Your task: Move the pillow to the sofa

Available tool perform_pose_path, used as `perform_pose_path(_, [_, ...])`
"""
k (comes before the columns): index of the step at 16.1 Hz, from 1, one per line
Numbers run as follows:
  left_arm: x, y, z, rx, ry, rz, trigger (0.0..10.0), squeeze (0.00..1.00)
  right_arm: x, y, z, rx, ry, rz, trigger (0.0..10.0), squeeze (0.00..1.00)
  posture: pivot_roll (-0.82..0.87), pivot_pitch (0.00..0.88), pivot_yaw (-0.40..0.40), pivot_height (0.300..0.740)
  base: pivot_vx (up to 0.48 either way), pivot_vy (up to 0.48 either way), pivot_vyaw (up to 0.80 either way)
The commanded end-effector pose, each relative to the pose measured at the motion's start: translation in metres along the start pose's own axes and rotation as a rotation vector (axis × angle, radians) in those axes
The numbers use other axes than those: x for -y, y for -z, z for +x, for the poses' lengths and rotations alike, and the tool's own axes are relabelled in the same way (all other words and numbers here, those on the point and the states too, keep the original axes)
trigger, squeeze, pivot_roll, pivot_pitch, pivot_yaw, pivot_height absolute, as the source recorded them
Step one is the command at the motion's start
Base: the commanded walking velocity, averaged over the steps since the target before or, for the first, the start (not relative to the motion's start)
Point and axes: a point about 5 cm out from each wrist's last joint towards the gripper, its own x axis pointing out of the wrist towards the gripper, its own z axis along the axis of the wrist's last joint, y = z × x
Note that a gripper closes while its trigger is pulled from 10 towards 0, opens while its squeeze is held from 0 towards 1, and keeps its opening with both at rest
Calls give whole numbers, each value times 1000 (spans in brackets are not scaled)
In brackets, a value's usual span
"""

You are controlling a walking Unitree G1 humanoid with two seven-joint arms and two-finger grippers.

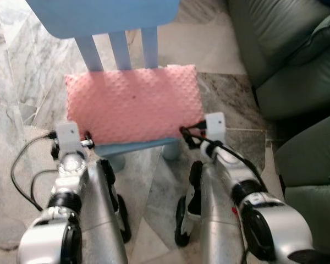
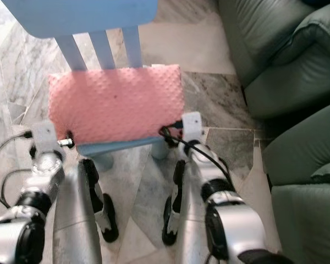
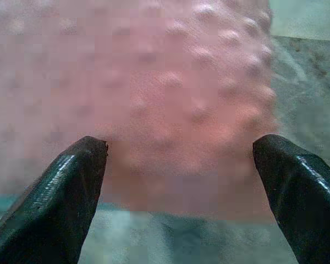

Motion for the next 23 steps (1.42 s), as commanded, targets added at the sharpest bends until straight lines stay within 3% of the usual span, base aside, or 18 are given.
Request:
perform_pose_path(1, [-3,30,-8,-96,-10,25,10000,0,-8,12,0,-48,-8,97,7686,0,150,448,-70,525,0,0,0])
perform_pose_path(2, [-4,32,-9,-99,-15,19,8235,0,-14,11,2,-49,-18,108,0,0,158,454,-72,525,0,0,0])
perform_pose_path(3, [-2,33,-9,-91,1,27,0,0,-20,11,4,-59,-24,127,0,0,164,458,-75,525,0,0,0])
perform_pose_path(6, [-5,37,-10,-92,5,65,0,0,-27,15,5,-95,-20,119,0,0,175,457,-78,525,0,0,0])
perform_pose_path(12, [-14,43,-10,-106,-15,93,0,0,-14,33,-3,-187,58,23,0,0,174,466,-83,525,0,0,0])
perform_pose_path(23, [-12,40,-11,-59,-6,47,0,0,-19,34,-3,-183,80,28,0,0,176,462,-91,525,0,0,0])
